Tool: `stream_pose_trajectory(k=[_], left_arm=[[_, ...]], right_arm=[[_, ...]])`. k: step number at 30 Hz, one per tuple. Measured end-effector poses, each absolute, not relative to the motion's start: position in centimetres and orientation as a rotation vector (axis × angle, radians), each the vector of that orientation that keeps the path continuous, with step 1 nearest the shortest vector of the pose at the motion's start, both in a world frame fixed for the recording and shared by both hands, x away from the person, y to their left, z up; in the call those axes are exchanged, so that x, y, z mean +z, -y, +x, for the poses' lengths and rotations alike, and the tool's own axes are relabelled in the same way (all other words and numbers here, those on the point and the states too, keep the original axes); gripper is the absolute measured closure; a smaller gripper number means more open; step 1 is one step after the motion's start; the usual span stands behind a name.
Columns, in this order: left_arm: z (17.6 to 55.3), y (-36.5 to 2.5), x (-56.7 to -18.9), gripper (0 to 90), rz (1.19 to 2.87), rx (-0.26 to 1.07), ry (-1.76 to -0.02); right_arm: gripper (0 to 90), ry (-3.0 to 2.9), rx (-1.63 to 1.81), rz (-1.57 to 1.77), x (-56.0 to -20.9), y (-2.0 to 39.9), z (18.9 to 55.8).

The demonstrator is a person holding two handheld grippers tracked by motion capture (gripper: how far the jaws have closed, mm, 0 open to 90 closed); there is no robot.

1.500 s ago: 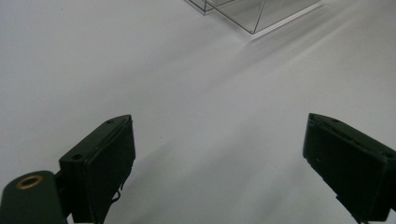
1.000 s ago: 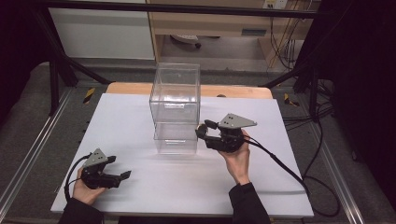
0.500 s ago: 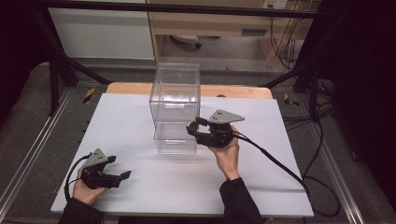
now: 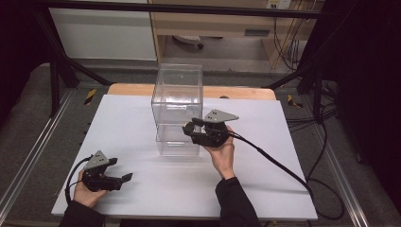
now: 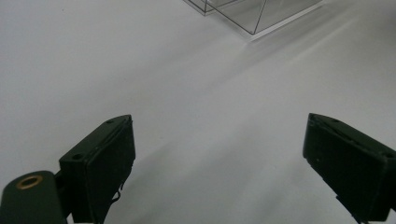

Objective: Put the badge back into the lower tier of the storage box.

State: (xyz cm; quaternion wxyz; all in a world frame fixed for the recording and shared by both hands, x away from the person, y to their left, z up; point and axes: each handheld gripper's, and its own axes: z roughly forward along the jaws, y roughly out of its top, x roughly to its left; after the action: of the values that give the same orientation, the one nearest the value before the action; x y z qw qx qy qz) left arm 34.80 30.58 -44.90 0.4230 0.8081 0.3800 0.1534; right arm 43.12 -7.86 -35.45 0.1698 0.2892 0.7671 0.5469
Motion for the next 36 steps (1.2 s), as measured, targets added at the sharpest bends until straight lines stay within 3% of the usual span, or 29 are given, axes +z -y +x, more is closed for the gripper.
stream_pose_trajectory(k=[36], left_arm=[[34.8, -30.6, -44.9, 8.8, 2.024, 0.383, -0.951]], right_arm=[[48.1, -2.268, 1.468, 0.894, -38.8, 6.1, 44.4]])
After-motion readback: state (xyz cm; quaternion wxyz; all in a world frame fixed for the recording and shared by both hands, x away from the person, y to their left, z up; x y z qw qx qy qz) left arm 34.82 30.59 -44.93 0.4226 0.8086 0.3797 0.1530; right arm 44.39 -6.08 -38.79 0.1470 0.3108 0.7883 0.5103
